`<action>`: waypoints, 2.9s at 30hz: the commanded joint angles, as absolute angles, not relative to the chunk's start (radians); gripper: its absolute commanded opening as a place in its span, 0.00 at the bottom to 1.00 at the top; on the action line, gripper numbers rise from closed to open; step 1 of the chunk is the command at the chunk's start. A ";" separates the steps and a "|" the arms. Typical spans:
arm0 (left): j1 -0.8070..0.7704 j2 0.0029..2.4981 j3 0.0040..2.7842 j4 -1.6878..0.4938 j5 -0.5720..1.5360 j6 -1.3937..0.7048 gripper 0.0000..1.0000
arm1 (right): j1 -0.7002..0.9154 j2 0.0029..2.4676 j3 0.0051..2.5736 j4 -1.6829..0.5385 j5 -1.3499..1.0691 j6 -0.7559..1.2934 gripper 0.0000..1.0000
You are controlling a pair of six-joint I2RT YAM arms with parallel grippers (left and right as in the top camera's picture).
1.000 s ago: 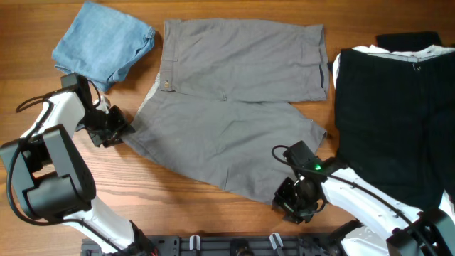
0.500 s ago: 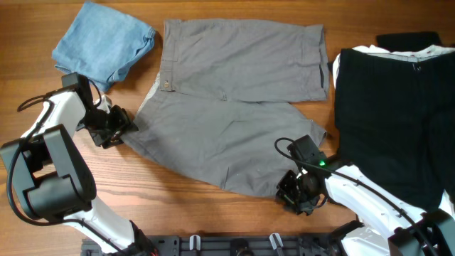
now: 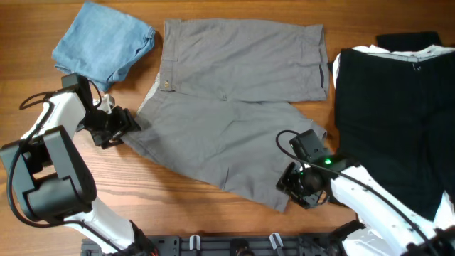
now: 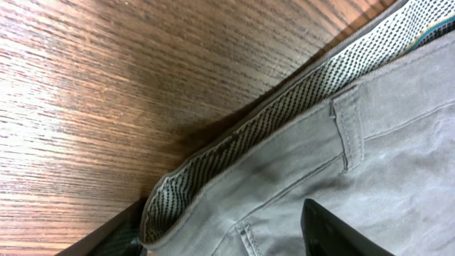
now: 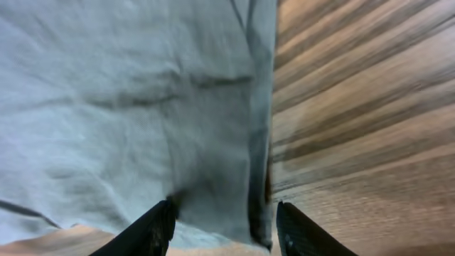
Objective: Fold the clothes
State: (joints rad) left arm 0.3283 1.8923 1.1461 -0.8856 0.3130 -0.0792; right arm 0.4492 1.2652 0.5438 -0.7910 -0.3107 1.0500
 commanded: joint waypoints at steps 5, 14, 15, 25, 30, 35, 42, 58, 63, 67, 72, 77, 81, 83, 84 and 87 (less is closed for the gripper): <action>0.329 1.872 1.127 -0.884 0.317 -0.056 0.70 | 0.446 1.399 0.530 -0.794 -0.425 0.943 0.43; 0.329 1.872 1.128 -0.883 0.317 -0.055 0.72 | 0.486 1.435 0.528 -0.749 -0.425 0.998 0.25; 0.329 1.872 1.127 -0.883 0.317 -0.055 0.72 | 0.486 1.435 0.528 -0.749 -0.425 0.998 0.09; 0.329 1.872 1.127 -0.929 0.306 -0.030 0.76 | 0.484 1.296 0.746 -0.928 -0.310 0.940 0.04; 0.329 1.888 1.102 -0.853 0.261 -0.030 0.67 | 0.483 1.296 0.746 -0.912 -0.291 0.943 0.04; 0.329 1.893 0.991 -0.669 0.261 -0.030 0.27 | 0.483 1.296 0.746 -0.903 -0.291 0.943 0.05; 0.340 1.852 1.031 -0.821 0.262 -0.034 0.04 | 0.483 1.282 0.848 -1.028 -0.252 0.942 0.04; 0.339 1.173 1.184 -1.145 0.253 -0.087 0.04 | 0.300 1.266 1.602 -1.272 0.050 0.851 0.04; 0.321 1.190 1.192 -1.016 0.319 -0.142 0.04 | 0.241 1.312 1.624 -1.117 0.046 0.834 0.04; 0.199 1.283 1.191 -0.964 0.317 -0.142 0.04 | 0.223 1.480 1.624 -1.032 0.113 0.785 0.04; 0.091 1.407 1.191 -0.805 0.200 -0.143 0.04 | 0.105 1.654 1.624 -0.939 0.046 0.703 0.04; 0.089 1.559 1.191 -0.614 0.189 -0.192 0.04 | 0.075 1.812 1.624 -0.646 -0.025 0.601 0.06; 0.064 1.701 1.191 -0.514 0.193 -0.218 0.04 | 0.075 1.970 1.624 -0.498 -0.064 0.601 0.05; 0.063 1.756 1.191 -0.497 0.192 -0.218 0.13 | 0.075 2.040 1.624 -0.380 -0.136 0.545 0.11; 0.063 1.785 1.191 -0.482 0.189 -0.218 0.47 | 0.075 2.068 1.624 -0.322 -0.184 0.512 0.52; 0.064 1.817 1.192 -0.502 0.189 -0.218 0.89 | 0.064 2.082 1.624 -0.288 -0.218 0.373 0.78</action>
State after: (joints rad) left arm 0.0647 1.7939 1.1755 -0.4824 0.2043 -0.2100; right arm 0.0784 2.0827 1.6089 -0.2878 -0.1581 0.5091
